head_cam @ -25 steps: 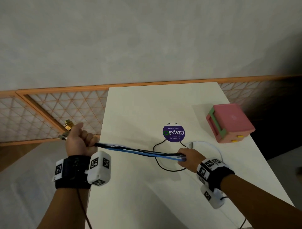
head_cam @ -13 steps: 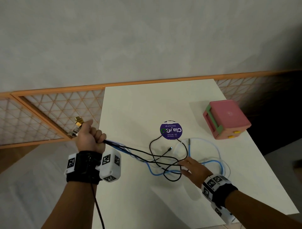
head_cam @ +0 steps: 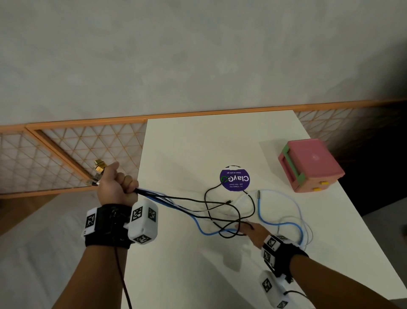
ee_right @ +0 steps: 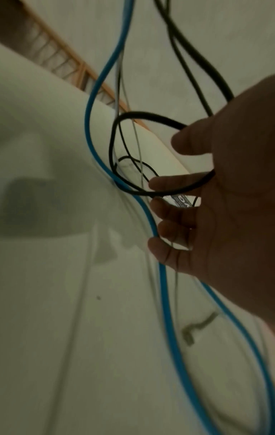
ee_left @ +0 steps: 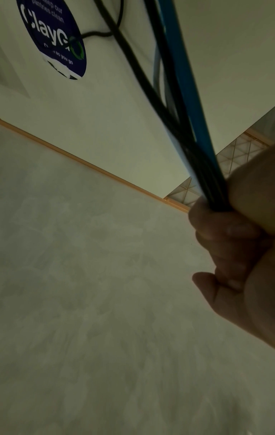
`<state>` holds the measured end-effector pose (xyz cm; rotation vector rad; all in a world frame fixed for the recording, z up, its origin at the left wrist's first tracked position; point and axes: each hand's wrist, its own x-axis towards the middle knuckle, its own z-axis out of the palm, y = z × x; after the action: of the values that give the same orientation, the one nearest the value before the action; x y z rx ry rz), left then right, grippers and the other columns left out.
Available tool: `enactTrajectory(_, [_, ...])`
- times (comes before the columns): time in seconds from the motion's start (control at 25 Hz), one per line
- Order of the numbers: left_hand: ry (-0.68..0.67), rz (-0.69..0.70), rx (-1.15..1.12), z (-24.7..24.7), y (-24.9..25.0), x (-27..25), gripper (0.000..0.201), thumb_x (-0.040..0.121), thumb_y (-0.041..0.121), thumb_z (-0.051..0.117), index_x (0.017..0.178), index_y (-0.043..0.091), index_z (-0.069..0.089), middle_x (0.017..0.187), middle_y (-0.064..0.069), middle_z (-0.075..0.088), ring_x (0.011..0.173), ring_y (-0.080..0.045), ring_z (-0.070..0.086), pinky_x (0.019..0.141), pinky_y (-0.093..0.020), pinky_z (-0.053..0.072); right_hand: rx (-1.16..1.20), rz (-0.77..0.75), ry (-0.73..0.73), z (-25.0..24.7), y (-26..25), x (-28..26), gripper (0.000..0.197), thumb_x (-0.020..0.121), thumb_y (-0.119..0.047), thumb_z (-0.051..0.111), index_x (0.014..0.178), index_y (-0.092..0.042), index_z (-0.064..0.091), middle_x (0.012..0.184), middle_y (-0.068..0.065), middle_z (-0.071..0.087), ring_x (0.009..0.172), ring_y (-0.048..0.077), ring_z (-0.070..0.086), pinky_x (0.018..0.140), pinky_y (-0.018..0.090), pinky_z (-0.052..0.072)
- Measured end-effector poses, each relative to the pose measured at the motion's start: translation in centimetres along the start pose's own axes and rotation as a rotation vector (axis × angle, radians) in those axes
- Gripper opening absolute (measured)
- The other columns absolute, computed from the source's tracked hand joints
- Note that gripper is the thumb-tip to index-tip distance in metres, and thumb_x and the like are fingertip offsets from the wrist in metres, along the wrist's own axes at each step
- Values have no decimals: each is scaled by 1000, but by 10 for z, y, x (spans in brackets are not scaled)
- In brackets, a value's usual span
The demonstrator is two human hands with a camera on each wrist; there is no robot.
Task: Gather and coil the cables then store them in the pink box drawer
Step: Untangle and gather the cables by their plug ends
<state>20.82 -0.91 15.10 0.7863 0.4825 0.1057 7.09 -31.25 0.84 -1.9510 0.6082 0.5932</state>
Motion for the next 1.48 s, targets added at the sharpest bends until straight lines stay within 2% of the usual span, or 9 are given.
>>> enactTrajectory(0.12, [14,7,-14,-3,1,0,55,88,11,48,41,23,23,37,8,15,34,-10,11,39,-22,10,236,86,-85,6,-3,-1,19,74,-31,51,77,-25,69,108,8,63,102,22,52,76,29,42])
enactTrajectory(0.32, [46,21,-40,-9,9,6,50,88,12,50,48,22,22,39,8,15,35,-10,11,38,-22,11,648,37,-194,-13,-6,-5,44,83,5,37,52,-6,66,75,8,75,94,29,60,92,39,41])
enactTrajectory(0.52, [48,44,-36,-16,20,18,47,88,13,49,53,21,18,38,7,14,35,-11,10,38,-22,11,-198,-169,-47,-54,4,-2,25,76,-18,73,57,-17,57,49,-9,56,56,12,54,65,26,45])
enactTrajectory(0.64, [69,54,-34,-16,20,21,48,87,13,50,51,21,19,39,7,14,37,-12,10,38,-22,12,-500,-208,-20,-66,0,0,30,74,-22,71,59,-30,46,61,-9,50,68,16,53,64,23,38])
enactTrajectory(0.88, [100,71,-60,-23,26,28,45,85,14,52,49,20,25,44,6,14,41,-13,10,40,-22,12,-524,-111,-12,-75,21,1,35,68,-43,75,60,-30,43,60,-8,45,59,10,46,58,20,36])
enactTrajectory(1.12, [137,67,-47,-32,26,25,53,86,15,53,41,21,25,45,6,15,42,-13,10,41,-23,14,-563,-11,238,-98,34,7,9,87,-23,56,85,-15,53,84,10,61,92,31,61,68,28,40])
enactTrajectory(1.24, [144,77,-48,-31,27,22,50,87,13,52,46,21,24,44,6,16,42,-12,11,40,-22,14,-369,170,277,-113,46,15,29,90,-27,55,106,-3,60,96,17,65,86,31,61,69,29,43])
enactTrajectory(1.36, [150,56,-50,-32,19,21,47,87,14,51,51,21,23,44,7,16,40,-12,11,39,-22,14,281,214,313,-116,46,15,30,91,-22,54,95,6,63,56,13,61,54,26,55,54,27,45])
enactTrajectory(1.48, [163,59,-56,-35,19,22,47,87,14,52,50,21,24,45,6,16,41,-13,12,41,-22,14,318,181,437,-127,32,11,35,87,-31,60,75,1,65,34,6,47,36,22,47,47,27,47])
